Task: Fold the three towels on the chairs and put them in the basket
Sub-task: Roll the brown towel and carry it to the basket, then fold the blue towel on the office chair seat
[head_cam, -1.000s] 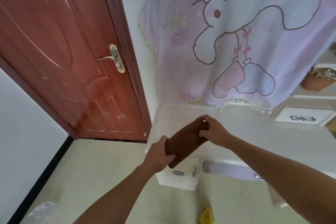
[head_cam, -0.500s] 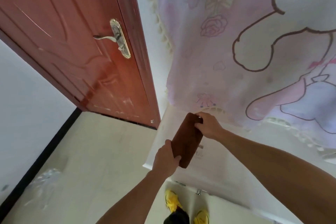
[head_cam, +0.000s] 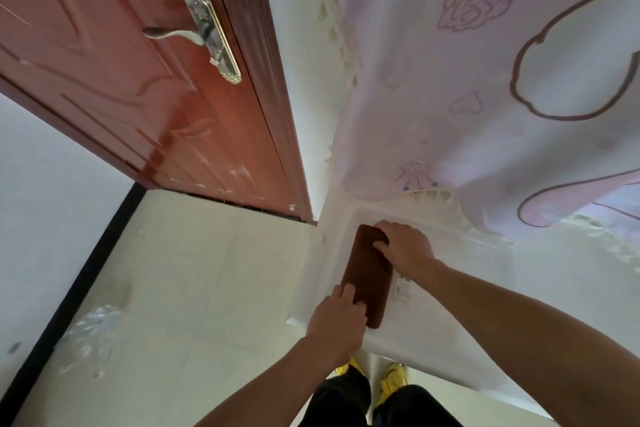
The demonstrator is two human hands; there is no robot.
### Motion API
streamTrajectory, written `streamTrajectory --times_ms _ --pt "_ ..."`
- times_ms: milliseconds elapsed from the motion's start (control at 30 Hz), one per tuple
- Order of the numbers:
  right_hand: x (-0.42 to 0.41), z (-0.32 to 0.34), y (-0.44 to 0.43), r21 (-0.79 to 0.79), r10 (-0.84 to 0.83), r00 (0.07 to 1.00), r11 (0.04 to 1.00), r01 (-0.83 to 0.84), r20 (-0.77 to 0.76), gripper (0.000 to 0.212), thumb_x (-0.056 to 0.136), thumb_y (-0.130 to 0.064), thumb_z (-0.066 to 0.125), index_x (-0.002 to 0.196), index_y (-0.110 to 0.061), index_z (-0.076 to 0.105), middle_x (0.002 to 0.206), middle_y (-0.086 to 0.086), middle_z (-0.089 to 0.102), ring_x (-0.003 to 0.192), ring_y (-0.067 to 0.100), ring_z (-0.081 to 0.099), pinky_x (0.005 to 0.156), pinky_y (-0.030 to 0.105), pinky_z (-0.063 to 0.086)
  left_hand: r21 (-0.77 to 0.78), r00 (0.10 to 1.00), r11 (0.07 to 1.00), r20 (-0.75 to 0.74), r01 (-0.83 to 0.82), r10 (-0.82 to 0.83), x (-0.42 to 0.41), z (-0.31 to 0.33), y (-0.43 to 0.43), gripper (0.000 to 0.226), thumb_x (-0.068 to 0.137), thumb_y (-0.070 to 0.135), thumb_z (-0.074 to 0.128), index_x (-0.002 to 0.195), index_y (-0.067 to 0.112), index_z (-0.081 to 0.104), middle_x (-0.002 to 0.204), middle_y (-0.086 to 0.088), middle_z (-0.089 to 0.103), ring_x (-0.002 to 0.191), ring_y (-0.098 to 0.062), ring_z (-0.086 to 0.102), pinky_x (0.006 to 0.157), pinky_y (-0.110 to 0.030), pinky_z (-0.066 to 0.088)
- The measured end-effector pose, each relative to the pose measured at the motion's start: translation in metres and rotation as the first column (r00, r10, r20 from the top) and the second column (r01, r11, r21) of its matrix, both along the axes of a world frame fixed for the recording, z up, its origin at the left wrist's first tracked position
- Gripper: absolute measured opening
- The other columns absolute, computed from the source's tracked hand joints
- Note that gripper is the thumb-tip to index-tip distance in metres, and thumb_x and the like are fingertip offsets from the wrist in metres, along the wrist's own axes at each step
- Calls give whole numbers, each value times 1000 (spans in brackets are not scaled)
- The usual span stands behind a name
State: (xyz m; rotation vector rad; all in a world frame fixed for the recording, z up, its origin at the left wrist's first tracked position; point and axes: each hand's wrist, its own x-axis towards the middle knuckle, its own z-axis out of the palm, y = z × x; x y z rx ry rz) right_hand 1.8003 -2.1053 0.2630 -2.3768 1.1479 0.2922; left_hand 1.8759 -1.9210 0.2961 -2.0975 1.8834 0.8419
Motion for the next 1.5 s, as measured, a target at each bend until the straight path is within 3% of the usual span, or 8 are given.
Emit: streamTrajectory --times_ms 200,433,567,667,833,967,1133,1500 --pt "-26 8 12 -415 374 927 845 -337 9 44 78 -12 73 121 -17 64 127 9 58 116 29 55 82 39 54 65 996 995 -57 75 -72 9 0 -1 43 102 42 29 131 17 49 124 -13 44 120 -32 36 89 -43 39" --pt "-31 -1 3 -127 429 893 887 -445 -135 59 91 -4 48 145 -27 39 155 4 25 141 23 26 105 36 36 110 993 990 -95 86 -75 4 -1 -1 111 62 78 -18 148 27 29 154 -16 24 141 -31 22 112 -43 20" --pt "-28 1 -4 -34 457 875 883 -467 -159 61 89 -3 53 143 -30 42 152 0 28 136 21 30 101 35 39 97 998 994 -49 41 -37 -2 -6 2 70 92 67 12 145 26 35 150 -13 29 138 -30 25 112 -43 24" --pt "-22 13 -15 10 465 875 884 -468 -135 53 89 -3 54 136 -27 52 143 -2 41 127 19 42 97 33 41 -2 999 1000 -37 -29 29 -9 1 7 73 89 62 7 133 22 50 136 -10 43 127 -27 39 106 -40 32" --pt "-1 49 -22 -168 453 891 880 -444 17 31 98 -17 40 118 -19 64 113 4 60 100 26 60 84 34 46 -328 963 912 23 -246 268 -10 15 48 48 91 44 27 97 23 69 94 2 65 83 -18 65 73 -27 52" --pt "19 73 16 -235 613 772 785 -572 168 27 96 -15 46 114 -16 66 112 4 65 96 26 63 81 32 46 -251 787 766 23 -592 617 -26 39 95 42 97 38 29 118 19 60 113 -1 60 105 -22 59 88 -34 46" --pt "48 95 133 -209 815 522 572 -793 250 29 93 -17 48 116 -17 65 114 2 65 102 24 63 86 35 50 -228 473 485 110 -844 874 -69 61 207 29 97 34 40 115 20 59 113 0 62 105 -22 60 87 -34 48" --pt "47 130 442 -265 981 -73 -22 -964 182 33 91 -23 48 122 -22 60 121 0 59 106 24 59 82 31 44 -265 -151 -95 204 -960 967 -192 97 474 31 96 34 44 121 23 57 118 1 63 109 -23 59 86 -32 43"
